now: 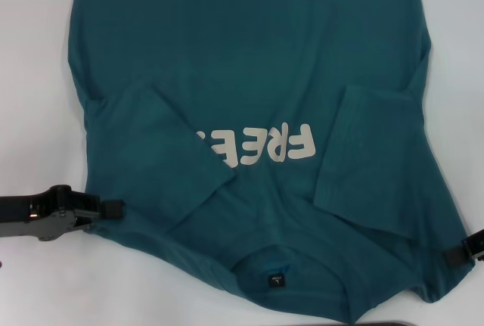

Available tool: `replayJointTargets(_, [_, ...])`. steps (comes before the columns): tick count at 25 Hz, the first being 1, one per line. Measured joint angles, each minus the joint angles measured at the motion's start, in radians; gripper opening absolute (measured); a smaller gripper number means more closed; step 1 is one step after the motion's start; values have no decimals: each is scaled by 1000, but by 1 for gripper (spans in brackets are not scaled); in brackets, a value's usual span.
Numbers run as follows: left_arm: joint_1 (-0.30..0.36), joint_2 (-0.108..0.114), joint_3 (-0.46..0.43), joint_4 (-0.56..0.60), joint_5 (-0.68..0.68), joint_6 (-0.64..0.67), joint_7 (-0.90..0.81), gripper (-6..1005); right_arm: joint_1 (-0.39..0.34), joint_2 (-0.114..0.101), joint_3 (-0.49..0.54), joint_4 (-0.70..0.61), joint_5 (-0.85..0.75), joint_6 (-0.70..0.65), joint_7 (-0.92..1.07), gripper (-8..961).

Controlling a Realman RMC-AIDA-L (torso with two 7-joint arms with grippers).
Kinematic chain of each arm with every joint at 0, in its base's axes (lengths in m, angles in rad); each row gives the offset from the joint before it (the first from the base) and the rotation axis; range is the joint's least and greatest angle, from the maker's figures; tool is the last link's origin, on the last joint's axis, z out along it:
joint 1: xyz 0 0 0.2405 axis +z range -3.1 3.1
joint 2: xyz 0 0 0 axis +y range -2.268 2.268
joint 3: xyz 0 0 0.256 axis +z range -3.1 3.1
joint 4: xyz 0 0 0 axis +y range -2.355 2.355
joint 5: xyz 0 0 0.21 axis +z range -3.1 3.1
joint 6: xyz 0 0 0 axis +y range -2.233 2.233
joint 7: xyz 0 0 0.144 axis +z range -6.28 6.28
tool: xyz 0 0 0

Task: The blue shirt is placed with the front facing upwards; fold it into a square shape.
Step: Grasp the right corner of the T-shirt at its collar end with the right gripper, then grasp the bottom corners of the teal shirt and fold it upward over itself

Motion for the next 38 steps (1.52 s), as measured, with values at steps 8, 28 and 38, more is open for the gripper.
replayJointTargets(8, [-1, 0, 0, 0, 0, 3, 0, 41, -4, -4, -4, -1, -6, -2, 0, 186])
replayJointTargets(28, [42, 25, 81, -108, 105, 98, -27, 42, -10, -28, -5, -53, -126, -6, 20, 31])
replayJointTargets(38, [53, 31, 107, -107, 139, 129, 1, 42, -10, -24, -5, -53, -141, -9, 18, 32])
